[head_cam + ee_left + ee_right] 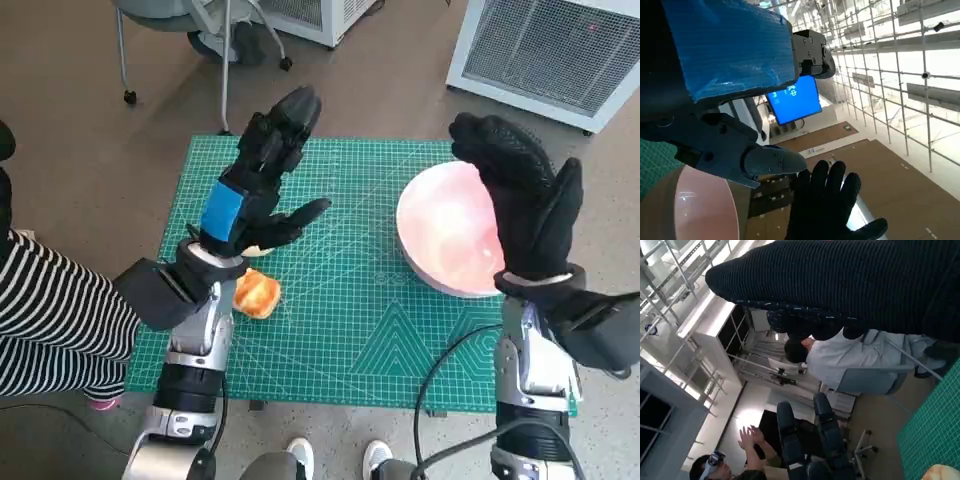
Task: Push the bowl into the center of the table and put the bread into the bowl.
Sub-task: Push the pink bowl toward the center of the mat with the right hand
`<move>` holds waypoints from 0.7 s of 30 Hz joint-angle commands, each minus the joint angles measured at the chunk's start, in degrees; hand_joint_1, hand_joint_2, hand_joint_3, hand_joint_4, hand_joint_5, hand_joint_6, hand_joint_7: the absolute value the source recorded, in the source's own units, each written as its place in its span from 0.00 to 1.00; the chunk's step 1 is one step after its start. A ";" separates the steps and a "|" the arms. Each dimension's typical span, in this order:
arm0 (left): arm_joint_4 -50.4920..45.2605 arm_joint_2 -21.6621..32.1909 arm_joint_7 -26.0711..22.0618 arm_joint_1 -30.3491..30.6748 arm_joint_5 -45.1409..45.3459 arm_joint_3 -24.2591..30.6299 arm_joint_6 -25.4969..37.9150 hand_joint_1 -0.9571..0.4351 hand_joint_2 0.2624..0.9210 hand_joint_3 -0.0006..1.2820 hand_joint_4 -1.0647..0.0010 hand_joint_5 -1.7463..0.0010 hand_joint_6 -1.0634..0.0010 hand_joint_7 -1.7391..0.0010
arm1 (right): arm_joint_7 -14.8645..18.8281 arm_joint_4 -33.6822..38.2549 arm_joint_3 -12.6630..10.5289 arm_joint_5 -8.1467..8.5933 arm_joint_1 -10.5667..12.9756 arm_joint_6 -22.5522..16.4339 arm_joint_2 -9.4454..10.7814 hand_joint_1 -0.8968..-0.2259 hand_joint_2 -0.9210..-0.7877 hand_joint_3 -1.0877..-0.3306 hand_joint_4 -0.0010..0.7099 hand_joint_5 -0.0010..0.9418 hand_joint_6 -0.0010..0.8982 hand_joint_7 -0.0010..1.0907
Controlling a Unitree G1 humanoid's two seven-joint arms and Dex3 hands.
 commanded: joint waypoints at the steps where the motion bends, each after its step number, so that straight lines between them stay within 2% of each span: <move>1: 0.23 0.36 0.54 -0.05 0.25 0.40 -0.90 0.38 1.00 0.23 0.89 0.99 1.00 0.75 | 0.25 0.79 0.24 -0.17 1.43 0.61 -0.10 0.28 0.00 0.55 0.27 0.00 0.15 0.32; 21: 0.46 0.41 1.23 -0.21 0.91 0.44 -1.19 0.37 1.00 0.25 0.89 0.99 1.00 0.74 | 0.66 1.11 0.36 -0.03 1.61 0.65 -0.39 0.29 0.00 0.55 0.26 0.00 0.14 0.32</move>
